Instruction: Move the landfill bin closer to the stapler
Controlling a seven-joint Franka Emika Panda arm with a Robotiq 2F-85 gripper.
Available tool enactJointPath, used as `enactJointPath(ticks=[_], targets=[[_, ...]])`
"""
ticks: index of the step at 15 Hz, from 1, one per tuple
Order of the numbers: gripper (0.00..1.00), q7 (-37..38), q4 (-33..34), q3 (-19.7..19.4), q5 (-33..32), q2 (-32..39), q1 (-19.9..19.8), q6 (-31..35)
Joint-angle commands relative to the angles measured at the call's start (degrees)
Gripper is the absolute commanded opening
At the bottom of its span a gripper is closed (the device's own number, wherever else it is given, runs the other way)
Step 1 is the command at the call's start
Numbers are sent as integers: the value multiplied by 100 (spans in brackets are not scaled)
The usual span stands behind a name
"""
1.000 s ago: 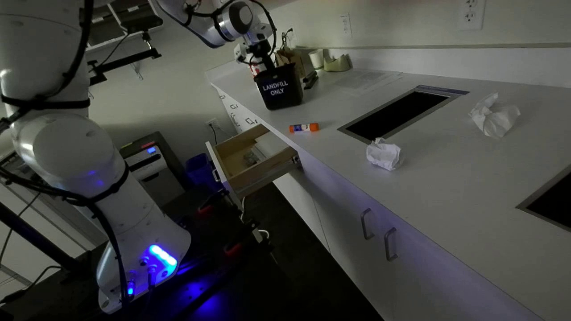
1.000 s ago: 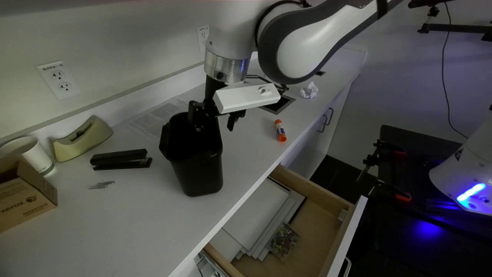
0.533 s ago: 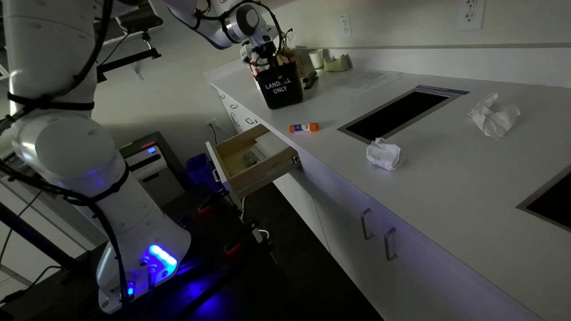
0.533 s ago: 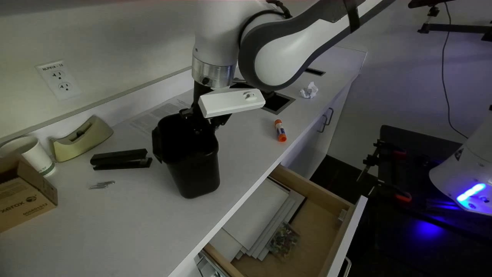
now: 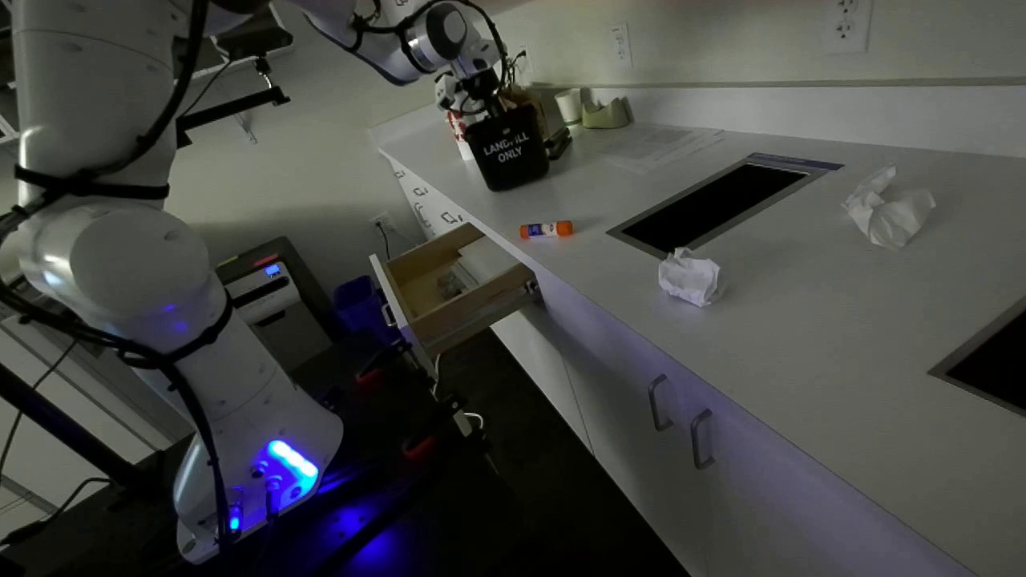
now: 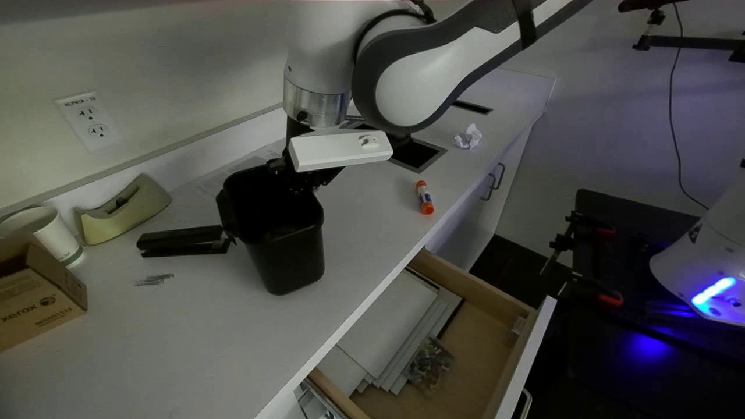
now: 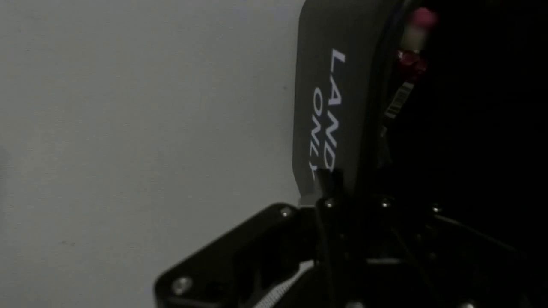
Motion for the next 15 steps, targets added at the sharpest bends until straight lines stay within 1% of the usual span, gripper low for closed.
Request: enactJointPath(ticks=[1,3,4,5,6,10,11,12,15], targets=[[2,898,273,-357,-9,-67,203,-574],[2,1409,381,-412,30,-52,208,-930],[2,1603,425,-367,113,-50,164,-1049],[2,1679,409,-320,88,-78,151,-1003],[7,1398,324,-266,-29,7,74,-817],[7,1563,353,-259,-29,4,87,-829],[2,1758,399,-273,66,9,78,-792],[2,2050,458,-244,300,26,33,-811],[2,2808,557,-251,566,26,51,-1013]])
